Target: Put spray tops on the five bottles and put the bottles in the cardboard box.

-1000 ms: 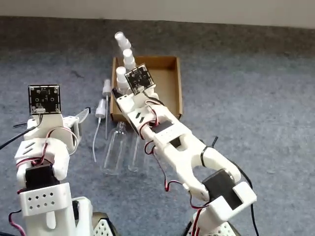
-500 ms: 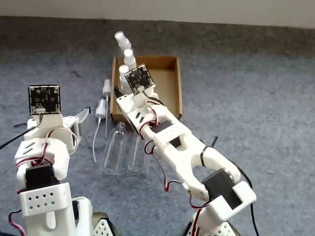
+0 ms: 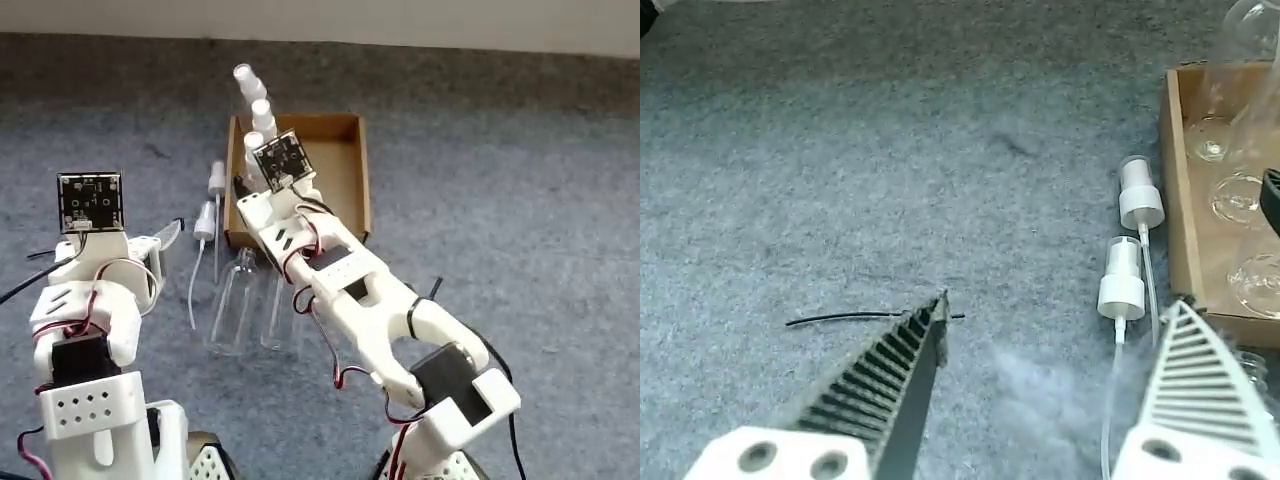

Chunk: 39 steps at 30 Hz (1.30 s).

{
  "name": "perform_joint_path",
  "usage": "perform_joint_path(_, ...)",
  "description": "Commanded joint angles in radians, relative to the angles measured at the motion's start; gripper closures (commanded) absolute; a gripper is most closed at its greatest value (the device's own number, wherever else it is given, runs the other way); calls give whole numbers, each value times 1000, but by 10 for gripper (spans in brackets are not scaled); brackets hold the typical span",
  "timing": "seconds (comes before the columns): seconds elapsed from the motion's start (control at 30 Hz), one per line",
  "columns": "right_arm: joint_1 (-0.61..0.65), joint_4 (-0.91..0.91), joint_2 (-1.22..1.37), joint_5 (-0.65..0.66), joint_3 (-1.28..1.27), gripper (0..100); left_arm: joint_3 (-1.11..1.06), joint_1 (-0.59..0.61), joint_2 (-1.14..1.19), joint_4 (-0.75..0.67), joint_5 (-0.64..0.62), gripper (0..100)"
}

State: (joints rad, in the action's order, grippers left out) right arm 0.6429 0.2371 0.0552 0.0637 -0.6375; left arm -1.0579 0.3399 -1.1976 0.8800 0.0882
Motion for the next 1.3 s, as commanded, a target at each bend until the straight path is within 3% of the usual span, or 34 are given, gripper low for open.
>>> perform_joint_path(0.0, 4, 12, -16, 12, 62, 842, 51, 10, 10, -23, -2, 695)
perform_joint_path(0.23, 7, 10, -16, 12, 85, 839, 51, 10, 10, -23, -2, 695)
perform_joint_path(0.47, 15, -65, -16, 12, 105, 714, 51, 10, 10, -23, -2, 695)
perform_joint_path(1.0, 24, -84, -58, 18, 122, 713, 51, 10, 10, -20, -2, 695)
perform_joint_path(1.27, 24, -300, -275, 18, 124, 713, 51, 10, 10, -23, -2, 695)
